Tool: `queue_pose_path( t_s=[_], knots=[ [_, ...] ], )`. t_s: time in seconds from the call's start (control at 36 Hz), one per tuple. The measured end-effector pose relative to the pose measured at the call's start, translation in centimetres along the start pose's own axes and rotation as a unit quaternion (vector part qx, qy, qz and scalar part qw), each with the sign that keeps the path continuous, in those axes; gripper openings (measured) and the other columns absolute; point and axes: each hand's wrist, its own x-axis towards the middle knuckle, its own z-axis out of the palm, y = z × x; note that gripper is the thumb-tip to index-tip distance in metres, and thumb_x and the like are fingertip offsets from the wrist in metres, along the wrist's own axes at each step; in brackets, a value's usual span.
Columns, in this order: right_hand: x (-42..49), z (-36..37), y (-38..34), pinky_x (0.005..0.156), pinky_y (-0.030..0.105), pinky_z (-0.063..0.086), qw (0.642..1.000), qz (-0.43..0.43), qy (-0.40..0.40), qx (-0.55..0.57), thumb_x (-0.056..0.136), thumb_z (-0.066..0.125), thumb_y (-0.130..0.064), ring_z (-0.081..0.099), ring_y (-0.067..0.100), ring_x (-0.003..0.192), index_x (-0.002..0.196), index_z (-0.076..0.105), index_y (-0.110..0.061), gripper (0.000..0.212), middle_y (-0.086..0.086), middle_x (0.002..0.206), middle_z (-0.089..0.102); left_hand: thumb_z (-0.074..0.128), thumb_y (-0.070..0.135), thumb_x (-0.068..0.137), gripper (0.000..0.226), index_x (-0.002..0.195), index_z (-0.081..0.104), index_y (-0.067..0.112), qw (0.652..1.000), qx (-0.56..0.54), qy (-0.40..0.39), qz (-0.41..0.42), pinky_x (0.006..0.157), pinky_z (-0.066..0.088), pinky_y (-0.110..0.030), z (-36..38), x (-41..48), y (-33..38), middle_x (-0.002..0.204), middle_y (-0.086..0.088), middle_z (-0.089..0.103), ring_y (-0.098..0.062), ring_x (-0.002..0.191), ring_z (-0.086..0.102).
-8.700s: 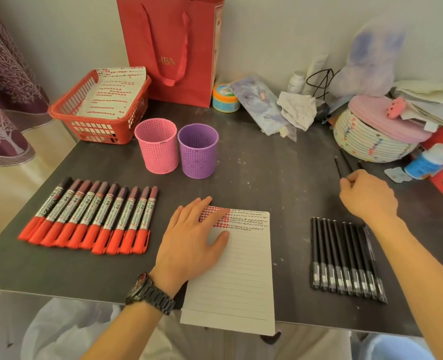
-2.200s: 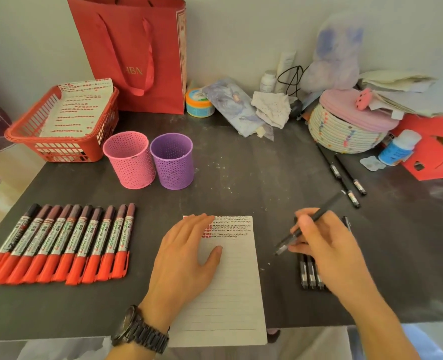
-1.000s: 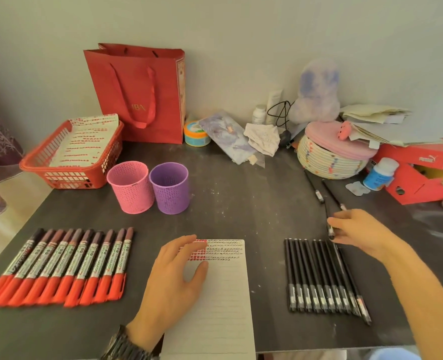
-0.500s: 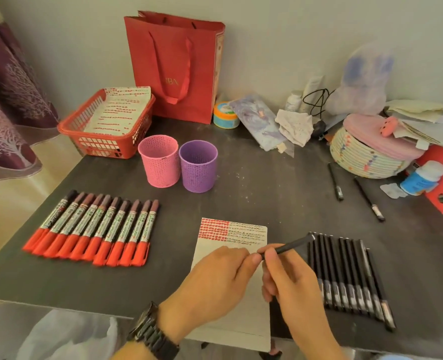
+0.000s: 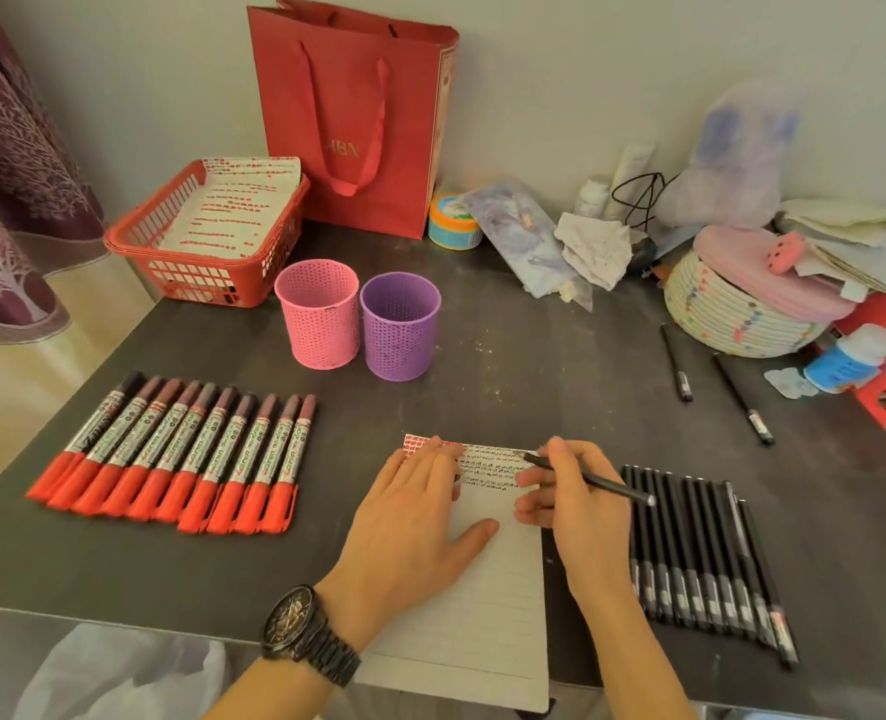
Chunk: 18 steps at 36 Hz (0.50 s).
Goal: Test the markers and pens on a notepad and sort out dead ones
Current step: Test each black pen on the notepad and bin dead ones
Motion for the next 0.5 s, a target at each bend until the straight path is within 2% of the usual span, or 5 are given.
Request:
queue_pose_path(
  t_s=[0.06, 0.11, 0.19, 0.33, 0.5],
  knots=[
    [0.6, 0.2, 0.5, 0.047, 0.022, 0.052, 0.997, -0.040, 0.021, -0.055, 0.100, 0.063, -0.032, 0.063, 0.016, 0.045, 0.079, 0.064, -0.014, 0.027, 0.008, 0.061, 0.069, 0.048, 0.071, 0.087, 0.060, 0.125, 0.050, 0.025, 1.000, -0.009, 0.019, 0.000, 0.117, 0.006, -0.018, 0.1, -0.1, -0.1, 0.140, 0.014, 0.050, -0.006, 0.141, 0.036],
    [0.8, 0.3, 0.9, 0.050, 0.013, 0.046, 0.988, -0.089, 0.049, -0.118, 0.095, 0.068, -0.040, 0.059, 0.008, 0.044, 0.065, 0.058, -0.023, 0.036, 0.000, 0.052, 0.064, 0.052, 0.070, 0.085, 0.059, 0.122, 0.053, 0.023, 0.999, -0.009, 0.037, 0.004, 0.117, 0.013, -0.020, 0.1, 0.0, -0.2, 0.132, 0.013, 0.055, -0.006, 0.138, 0.040],
    [0.8, 0.4, 1.6, 0.055, 0.012, 0.045, 0.976, -0.120, 0.059, -0.174, 0.092, 0.072, -0.043, 0.058, 0.007, 0.045, 0.058, 0.053, -0.023, 0.044, -0.004, 0.047, 0.061, 0.058, 0.066, 0.084, 0.058, 0.118, 0.056, 0.019, 0.999, -0.012, 0.052, 0.001, 0.116, 0.021, -0.023, 0.1, 0.0, -0.2, 0.117, 0.011, 0.059, -0.007, 0.135, 0.044],
    [1.2, 0.2, 2.3, 0.056, 0.011, 0.045, 0.970, -0.118, 0.065, -0.204, 0.092, 0.071, -0.031, 0.060, 0.006, 0.046, 0.059, 0.055, -0.021, 0.038, -0.006, 0.047, 0.062, 0.060, 0.064, 0.083, 0.048, 0.105, 0.053, 0.022, 0.999, -0.027, 0.042, -0.005, 0.117, 0.025, -0.027, 0.2, 0.1, -0.1, 0.121, 0.011, 0.057, -0.008, 0.135, 0.043],
    [1.1, 0.2, 2.5, 0.056, 0.008, 0.044, 0.967, -0.119, 0.063, -0.217, 0.092, 0.070, -0.024, 0.060, 0.002, 0.045, 0.061, 0.056, -0.018, 0.034, -0.006, 0.047, 0.063, 0.062, 0.061, 0.083, 0.054, 0.115, 0.056, 0.018, 0.998, -0.036, 0.040, -0.010, 0.118, 0.023, -0.027, 0.1, 0.0, -0.1, 0.108, 0.013, 0.051, -0.008, 0.136, 0.042]
  ],
)
